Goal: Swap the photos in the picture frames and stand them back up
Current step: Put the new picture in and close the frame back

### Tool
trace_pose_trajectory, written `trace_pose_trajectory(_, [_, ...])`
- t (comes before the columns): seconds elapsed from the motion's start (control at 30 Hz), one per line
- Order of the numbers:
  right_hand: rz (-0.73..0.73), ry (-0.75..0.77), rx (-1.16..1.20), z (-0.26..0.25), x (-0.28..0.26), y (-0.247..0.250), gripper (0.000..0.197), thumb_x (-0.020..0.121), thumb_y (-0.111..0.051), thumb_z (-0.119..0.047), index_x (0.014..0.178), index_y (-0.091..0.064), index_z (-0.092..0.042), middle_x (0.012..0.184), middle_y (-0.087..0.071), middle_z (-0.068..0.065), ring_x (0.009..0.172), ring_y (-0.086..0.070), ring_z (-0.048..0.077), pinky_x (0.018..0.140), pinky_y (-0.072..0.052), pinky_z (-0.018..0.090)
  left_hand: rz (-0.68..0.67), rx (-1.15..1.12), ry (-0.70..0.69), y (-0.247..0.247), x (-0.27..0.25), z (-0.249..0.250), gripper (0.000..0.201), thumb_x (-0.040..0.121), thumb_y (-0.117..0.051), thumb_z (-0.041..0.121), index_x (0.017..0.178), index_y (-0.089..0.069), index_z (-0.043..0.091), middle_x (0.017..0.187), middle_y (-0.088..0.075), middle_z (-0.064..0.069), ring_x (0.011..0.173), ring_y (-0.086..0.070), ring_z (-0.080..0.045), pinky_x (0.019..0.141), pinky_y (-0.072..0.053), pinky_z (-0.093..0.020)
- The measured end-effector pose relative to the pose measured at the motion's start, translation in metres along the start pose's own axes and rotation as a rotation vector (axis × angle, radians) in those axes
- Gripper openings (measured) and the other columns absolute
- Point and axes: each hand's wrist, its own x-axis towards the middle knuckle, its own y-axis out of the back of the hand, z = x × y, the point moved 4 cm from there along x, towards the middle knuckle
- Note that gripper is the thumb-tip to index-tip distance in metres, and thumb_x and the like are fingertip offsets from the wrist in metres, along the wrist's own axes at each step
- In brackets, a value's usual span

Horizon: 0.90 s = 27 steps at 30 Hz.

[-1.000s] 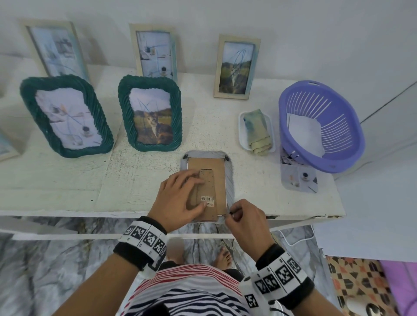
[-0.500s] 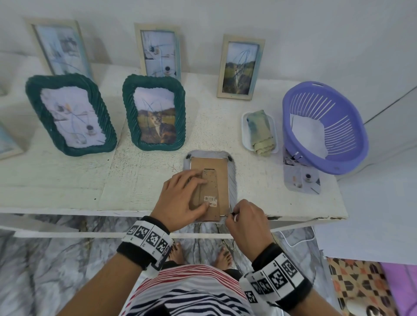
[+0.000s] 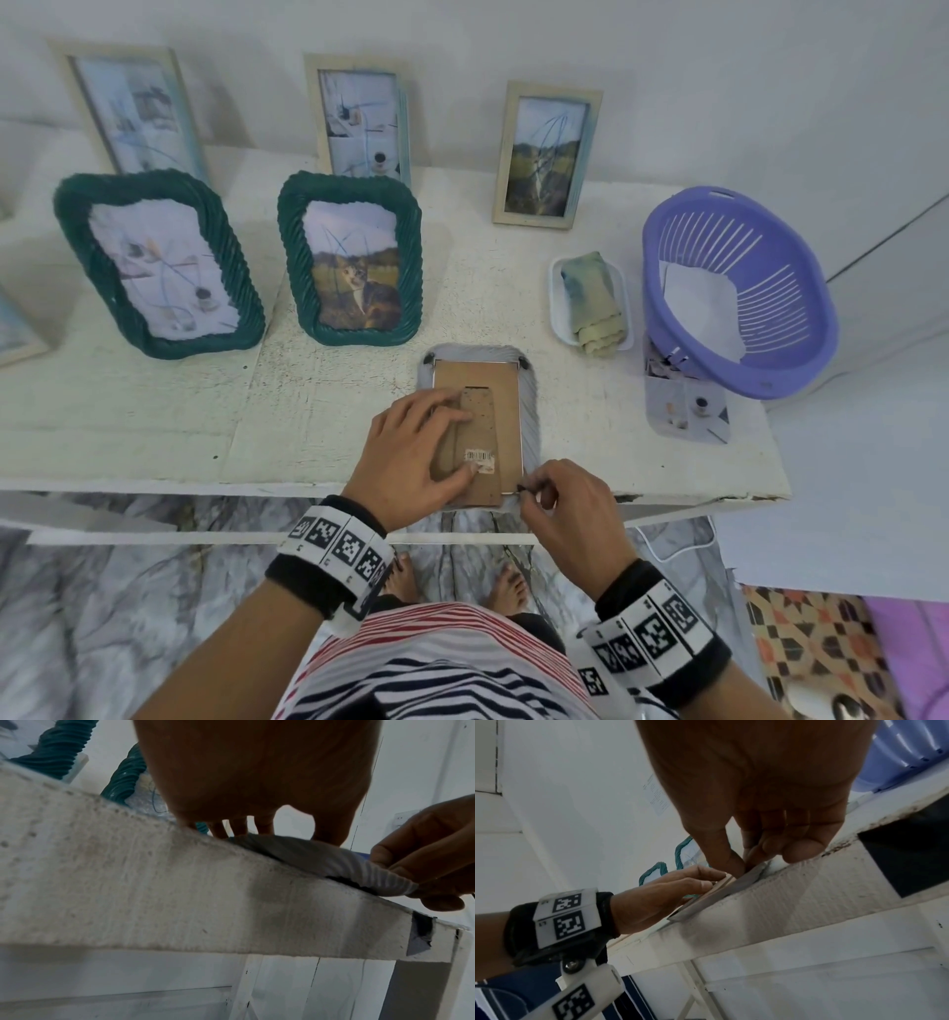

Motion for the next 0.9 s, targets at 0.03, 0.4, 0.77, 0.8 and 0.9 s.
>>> trace_pose_trajectory(0.03, [0.001, 0.007, -0.009, 0.001, 0.000, -0.001, 0.006, 0.086, -0.064, -0.017, 0.080, -0.061, -0.018, 0.070, -0.048, -0.013, 0.063, -0.046, 0.004, 0.057, -0.031, 0.012, 0.000, 0.001, 0.001, 0.000, 0.000, 0.000, 0.055, 0.080, -0.050, 0.062, 0.127, -0.051, 0.033, 0.147, -0.036, 0.015, 0.136, -0.029, -0.012, 0.103, -0.028, -0.037])
trace_pose_trajectory(0.4, [0.065, 0.238, -0.200, -0.006, 0.003, 0.008, 0.021, 0.083, -0.060, -0.031, 0.099, -0.061, -0.017, 0.091, -0.053, 0.001, 0.077, -0.049, 0.017, 0.062, -0.044, 0.025, -0.035, -0.037, -0.034, 0.001, -0.001, -0.003, 0.054, 0.088, -0.044, 0.063, 0.132, -0.049, 0.033, 0.150, -0.034, 0.015, 0.139, -0.027, -0.012, 0.108, -0.030, -0.043])
trace_pose_trajectory(0.77, [-0.048, 0.377, -0.302, -0.012, 0.012, -0.006, 0.049, 0.075, -0.060, -0.049, 0.120, -0.059, -0.029, 0.124, -0.051, 0.012, 0.113, -0.045, 0.034, 0.075, -0.057, 0.042, 0.093, -0.082, 0.120, 0.031, -0.041, -0.016, 0.029, 0.088, -0.046, 0.051, 0.095, -0.061, 0.028, 0.090, -0.053, 0.016, 0.080, -0.054, -0.001, 0.070, -0.046, -0.020])
trace_pose_trajectory(0.8, [-0.034, 0.382, -0.292, -0.012, 0.013, -0.006, 0.049, 0.075, -0.060, -0.049, 0.120, -0.060, -0.028, 0.123, -0.052, 0.012, 0.113, -0.046, 0.034, 0.073, -0.058, 0.040, 0.081, -0.068, 0.130, 0.030, -0.045, -0.016, 0.031, 0.087, -0.046, 0.054, 0.092, -0.062, 0.029, 0.087, -0.053, 0.017, 0.077, -0.054, 0.001, 0.067, -0.047, -0.018])
trace_pose_trajectory(0.9, [-0.021, 0.390, -0.281, -0.012, 0.017, -0.007, 0.048, 0.075, -0.060, -0.048, 0.119, -0.061, -0.028, 0.121, -0.052, 0.013, 0.112, -0.047, 0.035, 0.069, -0.058, 0.038, 0.082, -0.059, 0.127, 0.028, -0.050, -0.014, 0.034, 0.085, -0.047, 0.058, 0.093, -0.064, 0.029, 0.087, -0.053, 0.019, 0.075, -0.054, 0.003, 0.064, -0.048, -0.018])
